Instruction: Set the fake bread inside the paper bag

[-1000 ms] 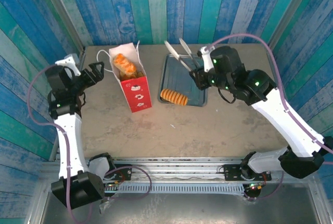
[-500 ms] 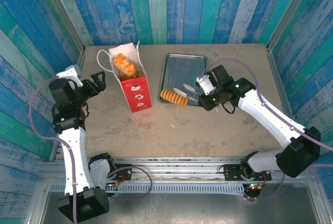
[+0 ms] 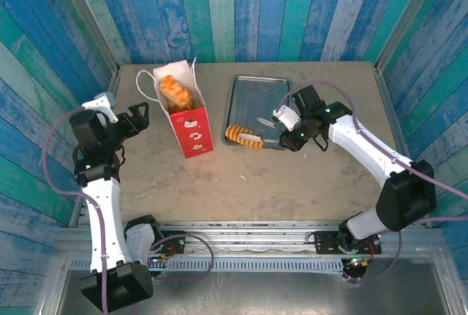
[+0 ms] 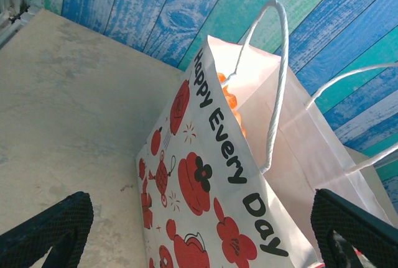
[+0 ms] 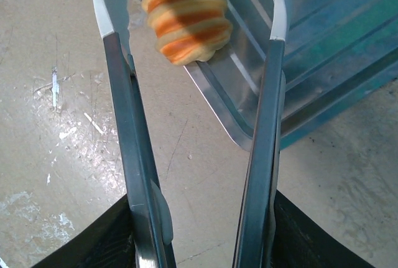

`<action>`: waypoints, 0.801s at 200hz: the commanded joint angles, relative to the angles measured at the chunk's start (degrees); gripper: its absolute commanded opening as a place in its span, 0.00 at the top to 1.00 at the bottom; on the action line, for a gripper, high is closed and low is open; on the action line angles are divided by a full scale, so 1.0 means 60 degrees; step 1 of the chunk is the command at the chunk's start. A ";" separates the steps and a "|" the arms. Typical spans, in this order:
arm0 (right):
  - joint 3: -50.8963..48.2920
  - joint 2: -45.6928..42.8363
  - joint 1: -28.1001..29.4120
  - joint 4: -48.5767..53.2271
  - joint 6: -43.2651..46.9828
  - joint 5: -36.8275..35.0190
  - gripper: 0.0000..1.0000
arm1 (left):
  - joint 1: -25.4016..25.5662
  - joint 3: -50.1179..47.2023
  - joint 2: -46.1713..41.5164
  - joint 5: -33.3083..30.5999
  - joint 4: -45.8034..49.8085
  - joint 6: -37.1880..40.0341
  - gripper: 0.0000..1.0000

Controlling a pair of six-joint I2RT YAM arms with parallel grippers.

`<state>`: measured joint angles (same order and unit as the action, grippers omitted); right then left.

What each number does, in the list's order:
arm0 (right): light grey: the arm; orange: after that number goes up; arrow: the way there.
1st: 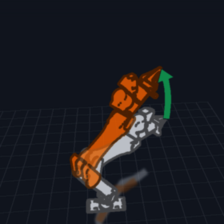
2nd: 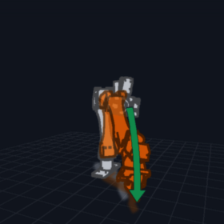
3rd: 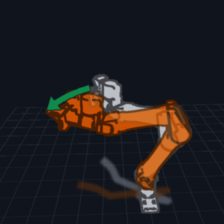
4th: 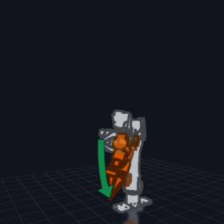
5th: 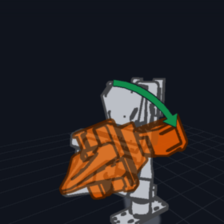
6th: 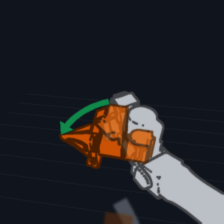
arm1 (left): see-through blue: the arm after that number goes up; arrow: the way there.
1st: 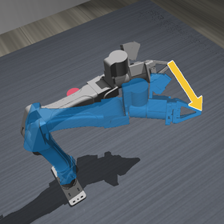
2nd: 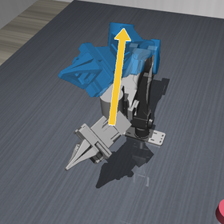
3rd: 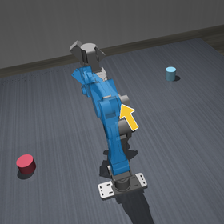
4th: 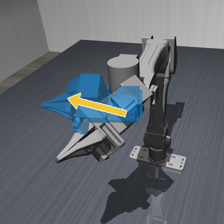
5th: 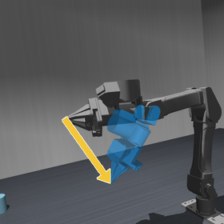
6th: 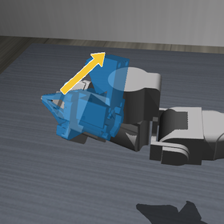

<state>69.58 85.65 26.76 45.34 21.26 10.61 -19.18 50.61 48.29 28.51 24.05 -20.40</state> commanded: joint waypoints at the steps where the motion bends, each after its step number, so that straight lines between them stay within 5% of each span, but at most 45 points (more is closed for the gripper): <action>1: 0.0476 0.0299 -0.0059 -0.0131 0.0469 0.0487 0.49 | -0.0013 0.0031 0.0179 0.0499 -0.0171 -0.0129 0.06; 160: 0.1384 0.2208 -0.0008 0.0537 0.0678 0.0473 0.48 | -0.0026 0.0323 0.0448 0.0609 -0.0188 -0.0064 0.06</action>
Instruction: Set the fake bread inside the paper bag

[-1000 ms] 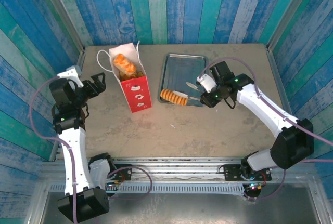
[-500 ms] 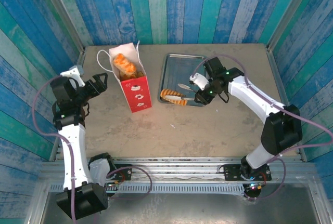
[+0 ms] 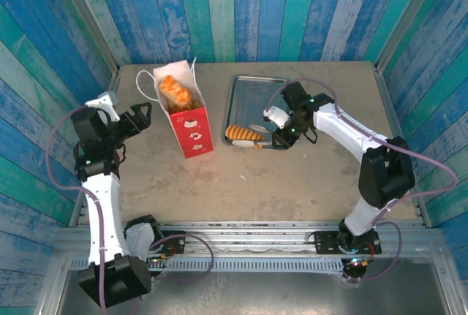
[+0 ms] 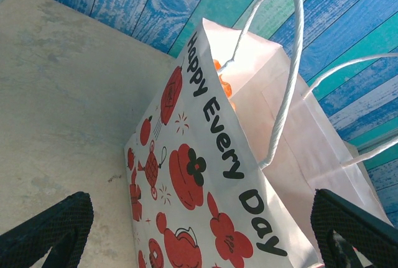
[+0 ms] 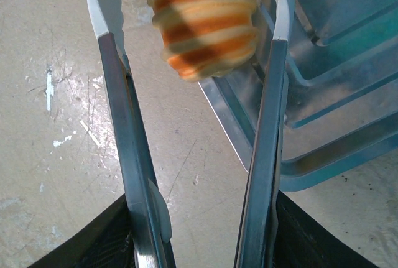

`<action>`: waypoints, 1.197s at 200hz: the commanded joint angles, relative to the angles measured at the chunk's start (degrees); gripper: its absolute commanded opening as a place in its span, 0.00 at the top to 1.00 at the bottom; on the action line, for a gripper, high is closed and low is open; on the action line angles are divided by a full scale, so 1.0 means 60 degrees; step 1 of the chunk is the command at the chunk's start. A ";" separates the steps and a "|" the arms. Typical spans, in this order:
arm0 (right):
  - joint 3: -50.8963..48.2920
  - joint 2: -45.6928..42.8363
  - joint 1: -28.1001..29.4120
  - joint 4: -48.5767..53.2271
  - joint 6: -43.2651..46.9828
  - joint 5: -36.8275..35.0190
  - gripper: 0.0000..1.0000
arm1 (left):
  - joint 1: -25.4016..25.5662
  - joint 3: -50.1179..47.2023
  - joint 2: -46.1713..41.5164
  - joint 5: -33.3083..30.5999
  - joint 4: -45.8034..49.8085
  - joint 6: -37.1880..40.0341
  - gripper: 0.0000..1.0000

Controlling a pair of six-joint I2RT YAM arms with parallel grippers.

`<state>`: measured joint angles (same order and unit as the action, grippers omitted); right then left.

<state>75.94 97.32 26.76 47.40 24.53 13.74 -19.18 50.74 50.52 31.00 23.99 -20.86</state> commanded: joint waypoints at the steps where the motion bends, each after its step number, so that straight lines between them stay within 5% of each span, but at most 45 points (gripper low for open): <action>1: 0.0323 0.0269 0.0000 0.0198 0.0131 -0.0048 0.49 | -0.0026 0.0302 0.0076 0.0194 -0.0176 0.0009 0.06; 97: 0.0380 -0.0768 0.0034 0.0196 -0.0338 -0.0303 0.75 | -0.0014 0.0524 0.0225 0.0099 -0.0160 -0.0394 0.06; 173: 0.0343 -0.3198 0.0038 -0.0485 -0.3166 -0.0672 0.84 | -0.0023 0.1330 0.1007 0.0380 -0.0546 -0.1209 0.00; 239: 0.1040 -0.4695 0.1143 -0.1734 -0.5138 -0.1304 0.86 | -0.0017 0.1482 0.2024 0.1490 -0.1545 -0.1968 0.22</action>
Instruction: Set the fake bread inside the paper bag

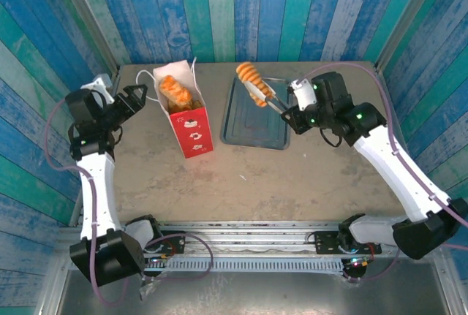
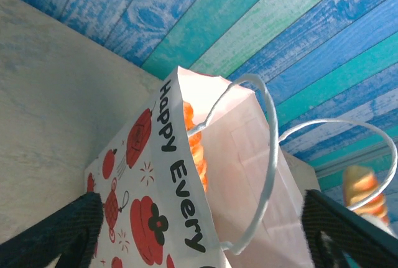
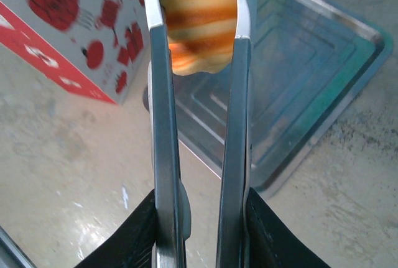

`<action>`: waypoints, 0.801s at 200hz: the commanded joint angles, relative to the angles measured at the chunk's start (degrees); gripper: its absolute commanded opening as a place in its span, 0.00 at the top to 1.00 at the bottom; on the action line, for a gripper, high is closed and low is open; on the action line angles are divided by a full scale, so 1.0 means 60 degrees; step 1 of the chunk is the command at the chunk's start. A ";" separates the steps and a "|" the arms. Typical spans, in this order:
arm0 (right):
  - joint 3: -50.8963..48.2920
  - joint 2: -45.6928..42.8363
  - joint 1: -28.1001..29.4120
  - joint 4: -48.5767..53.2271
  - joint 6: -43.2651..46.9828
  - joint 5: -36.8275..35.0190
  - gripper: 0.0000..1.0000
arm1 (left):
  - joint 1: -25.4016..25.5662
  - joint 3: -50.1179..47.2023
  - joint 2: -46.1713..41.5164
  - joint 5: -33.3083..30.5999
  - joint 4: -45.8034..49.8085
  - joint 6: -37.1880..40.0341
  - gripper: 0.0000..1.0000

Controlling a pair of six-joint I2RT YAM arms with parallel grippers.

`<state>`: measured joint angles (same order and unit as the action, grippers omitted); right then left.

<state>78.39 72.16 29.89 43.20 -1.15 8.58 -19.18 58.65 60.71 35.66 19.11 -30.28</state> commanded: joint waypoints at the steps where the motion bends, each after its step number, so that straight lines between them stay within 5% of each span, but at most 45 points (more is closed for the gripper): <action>1: 0.0646 -0.0515 0.0647 -0.1056 -0.0868 -0.0461 0.86 | -0.0014 0.0167 0.0334 0.0725 -0.0744 -0.0407 0.22; 36: 0.1495 -0.0396 0.2034 -0.1395 -0.1105 -0.1451 0.87 | -0.0023 0.0171 0.0574 0.0882 -0.1215 -0.0619 0.41; 99: 0.3225 0.1232 0.4210 -0.2427 -0.1360 -0.2421 0.89 | -0.0018 0.0188 0.0783 0.1025 -0.1483 -0.0515 0.91; 160: 0.5671 0.4084 0.5335 -0.1803 -0.2065 -0.3910 0.91 | -0.0024 0.0215 0.0444 0.0120 -0.0898 0.0208 1.00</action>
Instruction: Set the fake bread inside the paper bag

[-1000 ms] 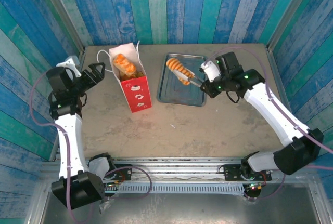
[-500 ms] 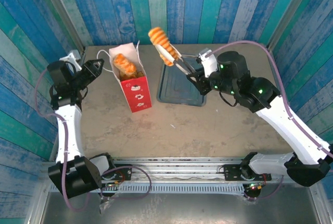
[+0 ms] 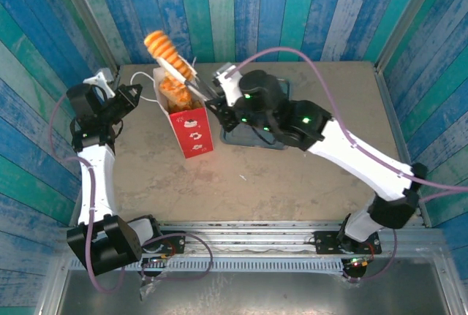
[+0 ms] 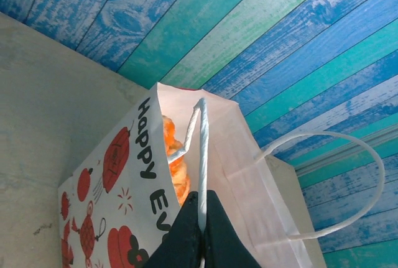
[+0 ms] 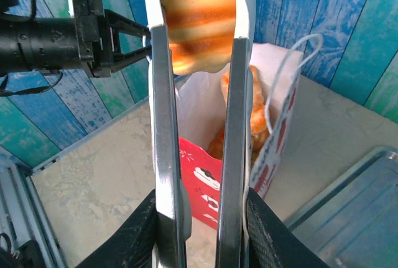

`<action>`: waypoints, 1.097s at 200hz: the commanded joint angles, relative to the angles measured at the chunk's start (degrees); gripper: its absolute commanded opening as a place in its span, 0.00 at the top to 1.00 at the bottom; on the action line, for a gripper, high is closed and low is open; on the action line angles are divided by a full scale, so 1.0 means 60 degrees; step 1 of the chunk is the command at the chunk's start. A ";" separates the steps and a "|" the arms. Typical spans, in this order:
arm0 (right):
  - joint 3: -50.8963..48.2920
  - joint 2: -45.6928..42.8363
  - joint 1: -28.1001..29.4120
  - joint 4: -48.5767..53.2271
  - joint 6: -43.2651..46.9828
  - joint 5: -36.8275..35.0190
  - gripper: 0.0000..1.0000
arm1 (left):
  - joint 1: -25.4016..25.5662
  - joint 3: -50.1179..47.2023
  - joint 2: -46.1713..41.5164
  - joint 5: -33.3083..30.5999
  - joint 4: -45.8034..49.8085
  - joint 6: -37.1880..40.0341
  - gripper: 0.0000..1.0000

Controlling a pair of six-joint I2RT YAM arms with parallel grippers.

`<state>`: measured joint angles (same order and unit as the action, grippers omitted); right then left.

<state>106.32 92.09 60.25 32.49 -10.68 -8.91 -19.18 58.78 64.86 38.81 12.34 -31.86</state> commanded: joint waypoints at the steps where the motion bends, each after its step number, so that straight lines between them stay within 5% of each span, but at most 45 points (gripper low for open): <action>1: 0.1088 0.0814 0.0280 0.0030 -0.0491 -0.1023 0.91 | -0.0025 0.0193 -0.0248 -0.0404 0.0237 0.0473 1.00; 59: 0.3915 0.3195 0.0472 0.2361 -0.0780 -0.2456 0.91 | -0.0022 0.0150 -0.0464 -0.0813 0.0516 0.0842 1.00; 177: 0.3895 0.3795 0.0239 0.3577 -0.0715 -0.2647 0.88 | -0.0025 0.0035 -0.0453 -0.0800 0.0306 0.0710 1.00; 219: 0.3626 0.3557 0.0198 0.3772 -0.0799 -0.2708 0.79 | -0.0018 0.0062 -0.0446 -0.0848 0.0346 0.0743 1.00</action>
<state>128.07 115.66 61.73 55.00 -14.48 -23.24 -19.18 58.78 64.12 34.37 15.03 -28.08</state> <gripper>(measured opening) 0.304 0.051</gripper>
